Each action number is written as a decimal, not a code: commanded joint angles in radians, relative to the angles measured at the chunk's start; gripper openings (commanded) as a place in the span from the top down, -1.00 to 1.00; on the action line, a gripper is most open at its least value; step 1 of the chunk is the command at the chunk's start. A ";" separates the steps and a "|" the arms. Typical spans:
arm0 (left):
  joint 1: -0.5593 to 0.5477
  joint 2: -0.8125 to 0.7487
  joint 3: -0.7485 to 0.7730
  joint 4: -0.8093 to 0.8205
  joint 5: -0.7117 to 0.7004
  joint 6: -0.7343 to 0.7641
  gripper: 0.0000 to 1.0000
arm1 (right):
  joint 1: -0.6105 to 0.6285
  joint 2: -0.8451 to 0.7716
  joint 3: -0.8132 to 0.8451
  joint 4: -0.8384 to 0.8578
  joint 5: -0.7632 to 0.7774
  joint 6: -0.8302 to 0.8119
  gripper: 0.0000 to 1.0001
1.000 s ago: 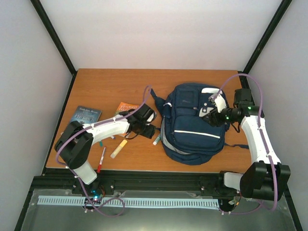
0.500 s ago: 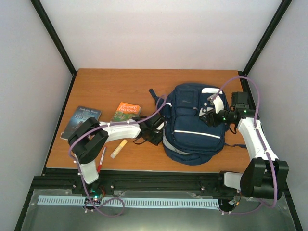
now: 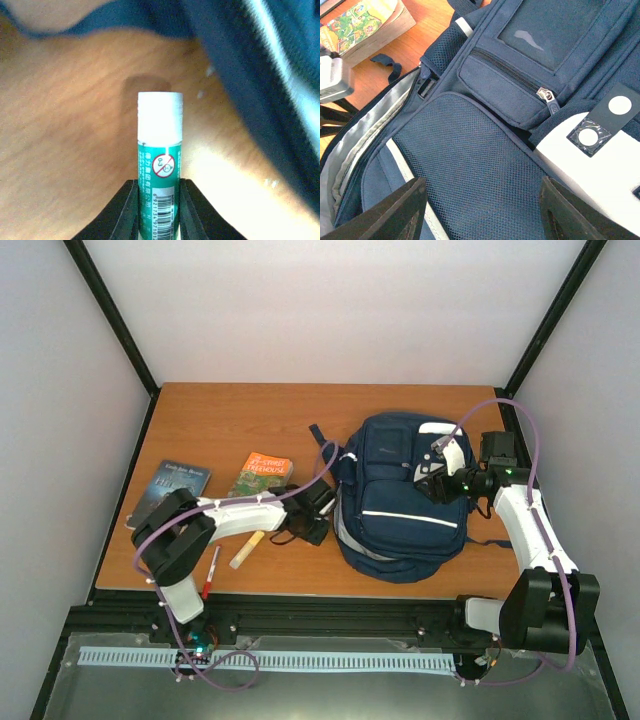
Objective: Pack the student bag
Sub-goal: Move the stationery to the center of the board.
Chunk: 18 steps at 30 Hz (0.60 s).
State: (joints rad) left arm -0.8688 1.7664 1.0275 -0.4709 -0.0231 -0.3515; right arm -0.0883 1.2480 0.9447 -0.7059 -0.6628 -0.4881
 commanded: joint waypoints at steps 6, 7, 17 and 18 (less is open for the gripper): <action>-0.010 -0.188 -0.148 -0.194 -0.096 -0.180 0.72 | 0.009 -0.021 -0.008 0.010 -0.010 -0.004 -0.25; -0.010 -0.200 -0.163 -0.219 -0.120 -0.210 0.72 | 0.009 -0.021 -0.007 0.010 -0.010 -0.003 -0.25; 0.027 -0.304 -0.285 -0.305 -0.178 -0.401 0.77 | 0.009 -0.016 -0.004 0.002 -0.019 -0.005 -0.25; 0.037 -0.305 -0.290 -0.311 -0.178 -0.413 0.76 | 0.009 -0.016 -0.004 0.002 -0.018 -0.006 -0.25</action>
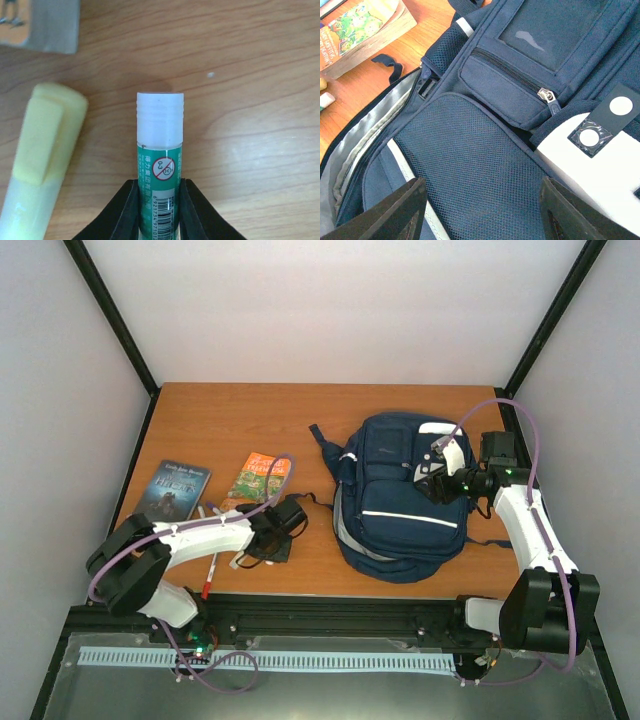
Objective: Pack the student bag
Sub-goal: Move the stationery to the center of the board, then adjust the book at the center of the board.
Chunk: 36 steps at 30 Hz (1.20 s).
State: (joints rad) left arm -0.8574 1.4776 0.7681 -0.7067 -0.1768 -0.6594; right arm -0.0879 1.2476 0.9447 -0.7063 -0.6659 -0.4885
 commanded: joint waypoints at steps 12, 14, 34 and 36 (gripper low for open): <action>0.060 -0.069 -0.053 -0.067 -0.015 -0.108 0.32 | 0.008 -0.023 -0.005 -0.002 -0.009 -0.005 -0.26; 0.060 -0.098 -0.047 -0.079 -0.012 -0.108 0.13 | 0.008 -0.026 -0.003 -0.006 -0.005 -0.006 -0.27; 0.313 -0.119 0.402 -0.117 -0.030 0.205 -1.00 | 0.219 0.067 0.293 -0.113 -0.027 0.103 -0.37; 0.363 -0.070 0.434 -0.072 0.004 0.214 -1.00 | 0.300 0.117 0.327 -0.106 -0.015 0.128 -0.37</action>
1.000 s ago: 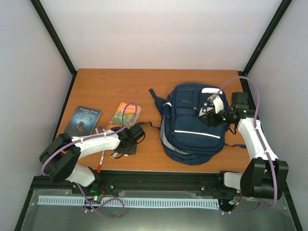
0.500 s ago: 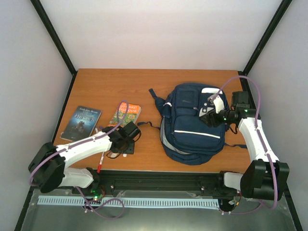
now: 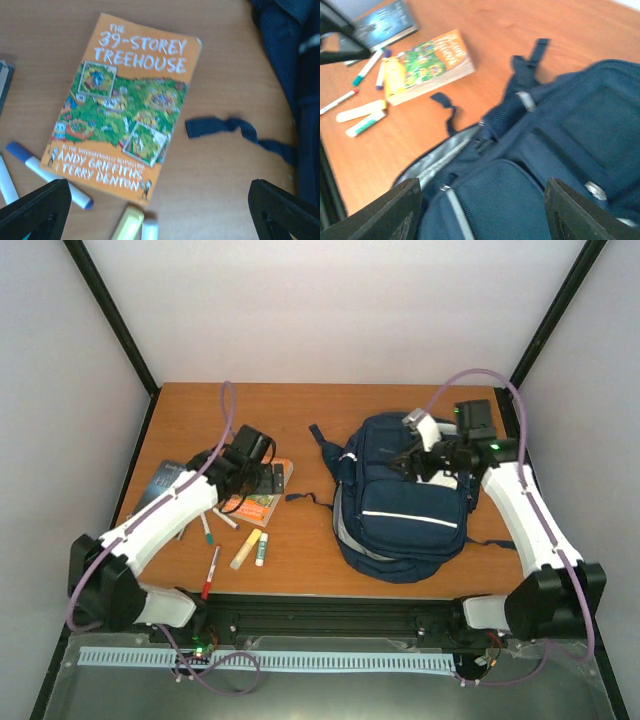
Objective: Pack the student bag
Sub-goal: Adjust the book at the center of the board.
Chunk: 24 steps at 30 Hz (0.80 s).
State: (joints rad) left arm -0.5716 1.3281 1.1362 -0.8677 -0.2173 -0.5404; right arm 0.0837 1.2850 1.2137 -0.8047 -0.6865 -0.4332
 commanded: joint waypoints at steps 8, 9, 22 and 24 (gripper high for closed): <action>0.209 0.250 0.105 0.259 0.119 0.086 -1.00 | 0.419 0.308 0.133 0.120 0.031 0.171 -0.38; 0.223 0.273 0.117 0.259 0.133 0.092 -1.00 | 0.442 0.345 0.151 0.130 0.030 0.178 -0.38; 0.323 0.382 0.079 0.318 0.107 0.011 -0.99 | 0.618 0.780 0.404 0.288 0.107 0.453 -0.29; 0.325 0.401 0.070 0.331 0.092 0.000 -0.99 | 0.623 0.826 0.441 0.281 0.115 0.482 -0.29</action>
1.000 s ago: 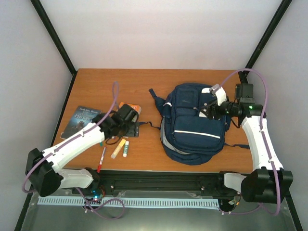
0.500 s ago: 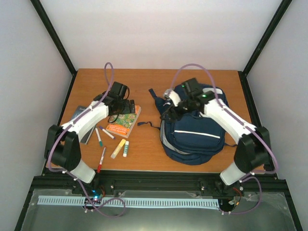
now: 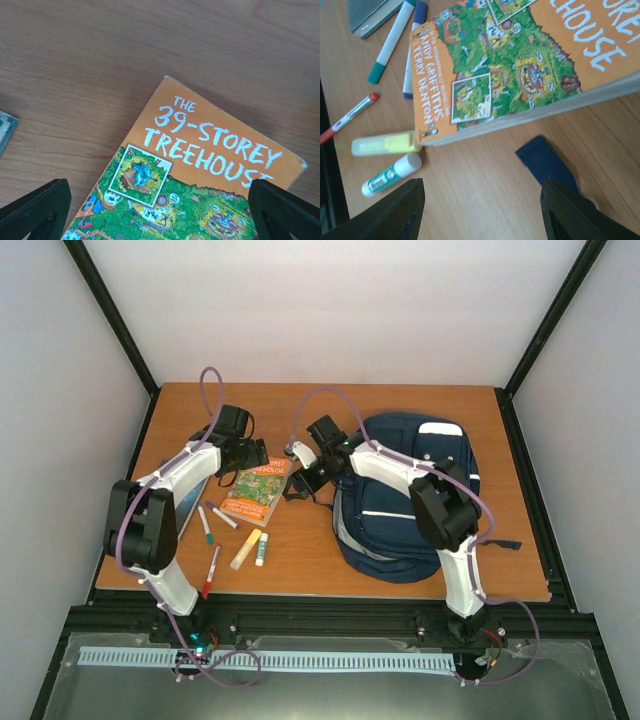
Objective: Pack the student bag
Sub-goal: Adjust the book at the center of the board.
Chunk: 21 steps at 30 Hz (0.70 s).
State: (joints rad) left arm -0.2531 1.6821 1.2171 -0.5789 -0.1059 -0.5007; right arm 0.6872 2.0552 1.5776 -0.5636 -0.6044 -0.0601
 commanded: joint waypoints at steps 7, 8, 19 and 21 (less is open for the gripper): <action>0.006 0.077 -0.067 0.084 -0.017 -0.063 -0.99 | 0.020 0.129 0.116 0.020 0.013 0.121 -0.29; 0.006 0.085 -0.070 0.086 -0.023 -0.064 -0.99 | 0.020 0.135 0.118 0.014 0.006 0.115 -0.29; 0.008 0.117 -0.149 0.172 0.033 -0.046 -0.99 | 0.020 0.131 0.070 0.006 0.001 0.082 -0.27; 0.008 0.102 -0.168 0.190 0.083 -0.036 -0.99 | 0.020 0.129 0.070 -0.002 0.013 0.072 -0.27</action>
State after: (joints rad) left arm -0.2520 1.7973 1.0920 -0.4408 -0.1032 -0.5461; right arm 0.7017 2.1818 1.6547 -0.5510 -0.5915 0.0296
